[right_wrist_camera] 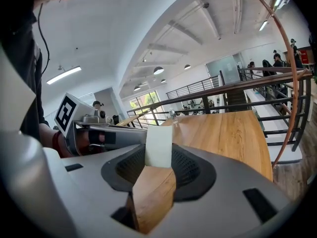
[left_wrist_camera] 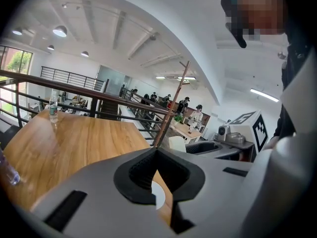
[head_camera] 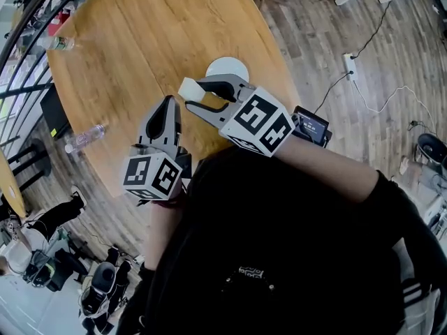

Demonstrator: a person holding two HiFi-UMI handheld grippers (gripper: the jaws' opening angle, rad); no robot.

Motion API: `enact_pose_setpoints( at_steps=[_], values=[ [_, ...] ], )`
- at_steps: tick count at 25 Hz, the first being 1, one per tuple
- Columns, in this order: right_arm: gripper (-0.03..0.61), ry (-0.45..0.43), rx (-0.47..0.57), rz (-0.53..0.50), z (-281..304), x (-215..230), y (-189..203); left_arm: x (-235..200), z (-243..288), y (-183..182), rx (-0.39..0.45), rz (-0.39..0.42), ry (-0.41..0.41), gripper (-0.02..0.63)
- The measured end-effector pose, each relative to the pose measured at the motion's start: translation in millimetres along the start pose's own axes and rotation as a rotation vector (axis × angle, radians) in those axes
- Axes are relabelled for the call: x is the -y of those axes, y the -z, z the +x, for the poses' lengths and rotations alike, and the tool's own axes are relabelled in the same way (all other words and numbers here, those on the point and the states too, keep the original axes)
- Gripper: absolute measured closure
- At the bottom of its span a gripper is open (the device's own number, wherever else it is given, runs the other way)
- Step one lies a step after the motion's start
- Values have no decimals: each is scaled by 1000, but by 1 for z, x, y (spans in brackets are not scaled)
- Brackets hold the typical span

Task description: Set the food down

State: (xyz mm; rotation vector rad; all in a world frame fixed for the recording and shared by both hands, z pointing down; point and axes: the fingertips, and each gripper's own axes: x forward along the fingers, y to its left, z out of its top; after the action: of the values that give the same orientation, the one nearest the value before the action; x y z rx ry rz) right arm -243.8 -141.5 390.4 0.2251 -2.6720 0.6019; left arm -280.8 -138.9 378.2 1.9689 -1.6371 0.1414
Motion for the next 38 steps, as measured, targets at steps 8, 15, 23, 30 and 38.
enact_pose_setpoints(
  at_steps=[8, 15, 23, 30, 38],
  values=[
    [405, 27, -27, 27, 12, 12, 13, -10, 4, 8, -26, -15, 1, 612],
    [405, 43, -42, 52, 21, 22, 23, -12, 11, 17, -54, -25, 8, 612],
    [405, 61, -78, 80, 34, 34, 38, -17, 16, 26, -83, -41, 16, 612],
    [405, 91, -112, 99, 39, 52, 55, -22, 19, 34, -105, -58, 8, 612],
    [405, 175, -216, 125, 59, 83, 95, -35, 22, 41, -134, -73, 4, 612]
  ],
)
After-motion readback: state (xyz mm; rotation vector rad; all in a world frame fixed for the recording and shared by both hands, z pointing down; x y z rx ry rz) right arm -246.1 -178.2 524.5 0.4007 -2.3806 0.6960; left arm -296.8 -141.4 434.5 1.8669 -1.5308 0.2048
